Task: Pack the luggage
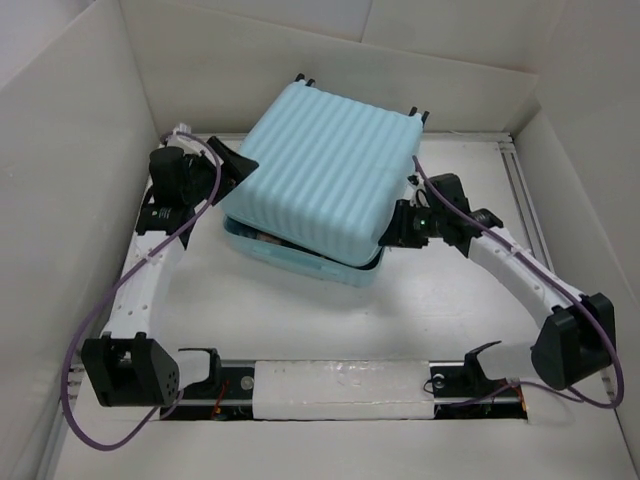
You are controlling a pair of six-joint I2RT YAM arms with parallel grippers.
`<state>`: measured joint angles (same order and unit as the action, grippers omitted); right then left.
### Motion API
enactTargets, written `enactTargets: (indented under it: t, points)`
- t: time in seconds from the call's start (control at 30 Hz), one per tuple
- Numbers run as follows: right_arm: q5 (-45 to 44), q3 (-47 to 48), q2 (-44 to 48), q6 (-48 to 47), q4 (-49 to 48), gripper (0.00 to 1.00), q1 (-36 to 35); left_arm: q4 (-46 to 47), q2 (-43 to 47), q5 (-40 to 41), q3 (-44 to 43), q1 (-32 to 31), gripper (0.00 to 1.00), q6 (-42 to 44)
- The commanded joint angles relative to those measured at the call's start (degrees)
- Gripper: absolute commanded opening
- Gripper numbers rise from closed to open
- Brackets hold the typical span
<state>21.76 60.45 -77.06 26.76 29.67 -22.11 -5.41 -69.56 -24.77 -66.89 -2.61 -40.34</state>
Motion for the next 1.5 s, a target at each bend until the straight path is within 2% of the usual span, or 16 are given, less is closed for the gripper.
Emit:
enactTargets:
  t: [0.0, 0.1, 0.2, 0.3, 0.37, 0.4, 0.43, 0.53, 0.67, 0.77, 0.8, 0.83, 0.93, 1.3, 1.4, 1.47]
  points:
    - [-2.25, -0.24, 4.8, -2.06, -2.34, 0.38, 1.01, -4.59, 3.54, 5.78, 3.17, 2.96, 0.84, 3.58]
    - [-2.77, -3.65, 8.67, -4.61, -2.77, 0.37, 1.63, -9.95, 6.97, 9.31, -0.68, 3.49, 0.84, 6.32]
    - [-4.07, -9.52, 15.42, -5.14, -8.64, 0.34, 1.29, -14.79, 9.35, 11.84, -3.32, 1.04, 0.77, 7.55]
    - [-11.79, -17.62, 24.75, -3.13, -20.25, 0.47, 0.05, -17.62, 12.33, 13.27, -1.06, -2.13, 0.63, 5.89]
    - [-9.3, -25.18, 26.25, -1.89, -28.91, 0.2, 1.88, -17.62, 13.65, 12.21, 4.56, -2.75, 0.52, 4.31]
    - [-6.58, -26.33, 26.26, -1.89, -30.88, 0.11, 5.63, -17.62, 14.88, 10.9, 6.41, -2.75, 0.41, 3.61]
    - [0.67, -26.95, 24.52, -1.19, -35.6, 0.0, 7.67, -18.23, 14.89, 10.19, 9.03, -2.75, 0.38, 3.6]
    - [14.59, -27.14, 19.77, -1.19, -42.22, 0.0, 13.38, -20.34, 16.47, 11.84, 11.08, -4.93, 0.33, 3.07]
    - [24.07, -25.47, 11.07, -0.14, -50.39, 0.1, 18.14, -20.96, 17.53, 9.23, 13.89, -6.7, 0.33, 2.55]
    - [34.44, -26.6, 4.65, 5.03, -61.89, 0.4, 20.61, -17.28, 19.62, 3.71, 17.57, -6.7, 0.33, -1.14]
    - [35.97, -27.13, 3.33, 6.62, -64.8, 0.57, 20.61, -15.53, 20.33, 2.81, 19.67, -6.7, 0.35, -2.19]
    - [37.12, -28.0, 1.4, 7.68, -68.57, 0.61, 20.61, -14.9, 21.12, 2.11, 20.65, -6.7, 0.37, -3.59]
    - [37.83, -29.85, 0.86, 8.22, -70.62, 0.67, 19.82, -12.62, 23.59, -0.44, 24.25, -6.7, 0.38, -5.09]
    - [43.54, -31.0, -10.56, 17.18, -87.85, 0.68, 17.63, -3.99, 23.68, -10.11, 31.38, -7.23, 0.47, -8.53]
    - [43.54, -31.0, -11.97, 16.65, -87.85, 0.68, 17.1, -2.95, 21.93, -10.12, 32.52, -13.1, 0.48, -8.01]
    - [43.54, -31.0, -12.77, 16.65, -87.85, 0.68, 16.4, -3.46, 18.59, -4.78, 31.57, -23.1, 0.48, -7.48]
